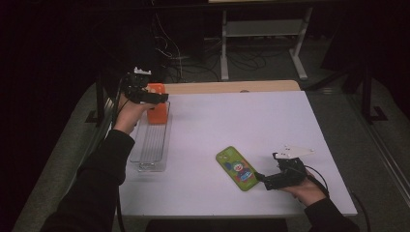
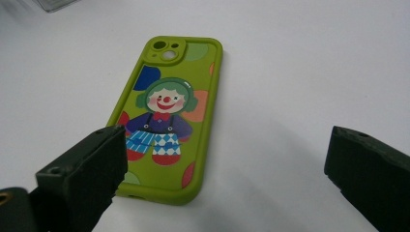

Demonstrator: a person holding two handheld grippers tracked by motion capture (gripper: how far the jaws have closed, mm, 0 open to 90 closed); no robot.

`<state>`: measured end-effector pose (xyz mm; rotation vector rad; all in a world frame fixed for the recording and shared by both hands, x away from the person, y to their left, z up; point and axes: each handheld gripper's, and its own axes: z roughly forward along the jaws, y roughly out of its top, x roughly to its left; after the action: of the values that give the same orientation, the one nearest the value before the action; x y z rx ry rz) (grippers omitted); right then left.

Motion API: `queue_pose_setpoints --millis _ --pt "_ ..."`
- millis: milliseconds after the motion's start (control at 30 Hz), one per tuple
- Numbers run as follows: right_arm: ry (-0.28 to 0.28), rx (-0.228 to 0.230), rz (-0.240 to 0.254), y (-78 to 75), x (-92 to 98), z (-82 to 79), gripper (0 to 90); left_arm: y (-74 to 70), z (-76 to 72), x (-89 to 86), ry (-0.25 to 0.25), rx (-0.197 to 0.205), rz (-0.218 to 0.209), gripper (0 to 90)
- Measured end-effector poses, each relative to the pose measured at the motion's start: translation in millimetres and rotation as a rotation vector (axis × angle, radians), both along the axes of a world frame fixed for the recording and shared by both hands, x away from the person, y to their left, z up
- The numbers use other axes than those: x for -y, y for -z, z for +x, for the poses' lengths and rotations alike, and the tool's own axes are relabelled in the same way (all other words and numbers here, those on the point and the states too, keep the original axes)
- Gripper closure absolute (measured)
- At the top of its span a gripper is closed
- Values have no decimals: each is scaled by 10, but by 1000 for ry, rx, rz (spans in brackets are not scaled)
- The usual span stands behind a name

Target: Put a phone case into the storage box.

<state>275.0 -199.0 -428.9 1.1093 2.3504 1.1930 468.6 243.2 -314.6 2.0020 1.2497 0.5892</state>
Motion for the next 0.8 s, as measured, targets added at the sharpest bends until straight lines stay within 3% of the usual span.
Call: queue_pose_setpoints --millis 300,433,700,800 --pt "2 1 0 -3 14 -3 7 22 -357 190 168 -4 -43 4" --pt "7 2 8 -27 17 -8 7 79 -536 310 216 -2 -84 4" --pt "-16 11 -2 -42 -48 -17 7 200 -802 474 338 -10 -91 4" --pt "-17 0 -2 -31 -54 -17 7 257 -918 536 365 -21 -122 4"
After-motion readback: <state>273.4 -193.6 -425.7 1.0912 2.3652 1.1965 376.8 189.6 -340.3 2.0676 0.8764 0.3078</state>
